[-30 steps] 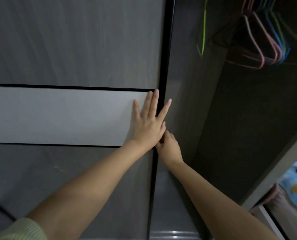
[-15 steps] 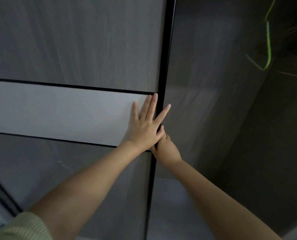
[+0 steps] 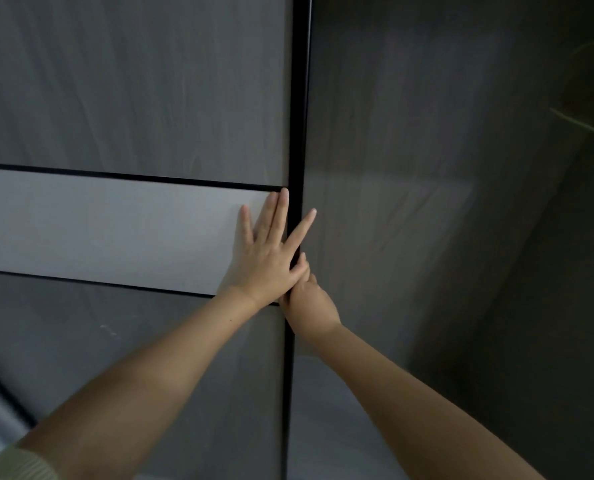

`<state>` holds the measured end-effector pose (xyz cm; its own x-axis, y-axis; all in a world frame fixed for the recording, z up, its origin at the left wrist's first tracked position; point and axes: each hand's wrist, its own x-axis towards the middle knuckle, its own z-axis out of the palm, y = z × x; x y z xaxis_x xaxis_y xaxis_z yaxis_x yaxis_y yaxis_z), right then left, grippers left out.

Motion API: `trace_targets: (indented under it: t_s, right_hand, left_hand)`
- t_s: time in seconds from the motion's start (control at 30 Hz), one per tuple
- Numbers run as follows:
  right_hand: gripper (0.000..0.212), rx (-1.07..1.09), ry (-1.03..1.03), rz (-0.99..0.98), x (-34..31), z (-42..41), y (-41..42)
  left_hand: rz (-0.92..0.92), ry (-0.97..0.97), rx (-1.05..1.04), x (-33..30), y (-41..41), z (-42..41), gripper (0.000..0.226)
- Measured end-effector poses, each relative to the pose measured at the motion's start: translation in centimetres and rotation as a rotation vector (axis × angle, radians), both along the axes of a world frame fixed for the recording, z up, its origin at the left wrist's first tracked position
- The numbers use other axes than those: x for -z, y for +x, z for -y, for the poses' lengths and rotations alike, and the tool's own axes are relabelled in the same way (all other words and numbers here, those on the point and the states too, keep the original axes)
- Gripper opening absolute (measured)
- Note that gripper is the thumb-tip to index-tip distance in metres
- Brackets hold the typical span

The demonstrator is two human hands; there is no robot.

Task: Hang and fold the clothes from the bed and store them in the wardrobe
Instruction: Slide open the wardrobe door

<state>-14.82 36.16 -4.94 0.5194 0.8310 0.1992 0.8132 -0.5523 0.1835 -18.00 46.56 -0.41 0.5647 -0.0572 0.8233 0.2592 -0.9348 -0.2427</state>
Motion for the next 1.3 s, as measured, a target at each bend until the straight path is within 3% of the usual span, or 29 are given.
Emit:
trace_targets:
  t_s: [0.1, 0.23, 0.5, 0.6, 0.7, 0.8, 1.0, 1.3]
  right_hand:
    - [0.062, 0.017, -0.003, -0.040, 0.2, -1.5, -0.6]
    - [0.060, 0.004, -0.059, 0.055, 0.5, -2.4, -0.6]
    - [0.064, 0.075, 0.165, -0.187, 0.7, -2.5, -0.2]
    - [0.058, 0.109, 0.287, -0.383, 1.0, -1.0, 0.3]
    - [0.051, 0.209, 0.353, -0.419, 1.3, 2.3, 1.5]
    - [0.039, 0.342, 0.313, -0.396, 1.3, 7.2, 2.9]
    - [0.030, 0.673, 0.257, -0.425, 2.6, 19.4, 2.2]
    - [0.022, 1.172, 0.302, -0.449, 5.6, 43.7, -6.6]
  left_hand:
    - [-0.004, -0.010, 0.012, -0.1, -0.7, -1.4, 0.078]
    - [-0.012, -0.016, 0.041, -0.1, -0.9, -2.1, 0.073]
    - [-0.018, -0.053, 0.054, 0.4, -0.7, -2.1, 0.071]
    - [0.016, -0.080, 0.080, 0.8, -1.1, -1.3, 0.063]
    - [0.049, -0.020, 0.232, 1.7, -1.3, 0.3, 0.053]
    - [-0.088, -0.048, 0.443, 2.4, -0.7, 4.0, 0.041]
    - [-0.585, -0.513, 0.654, 4.2, 2.1, 14.2, 0.019]
    - [-0.922, -0.479, 0.958, 7.8, 3.1, 38.3, 0.020]
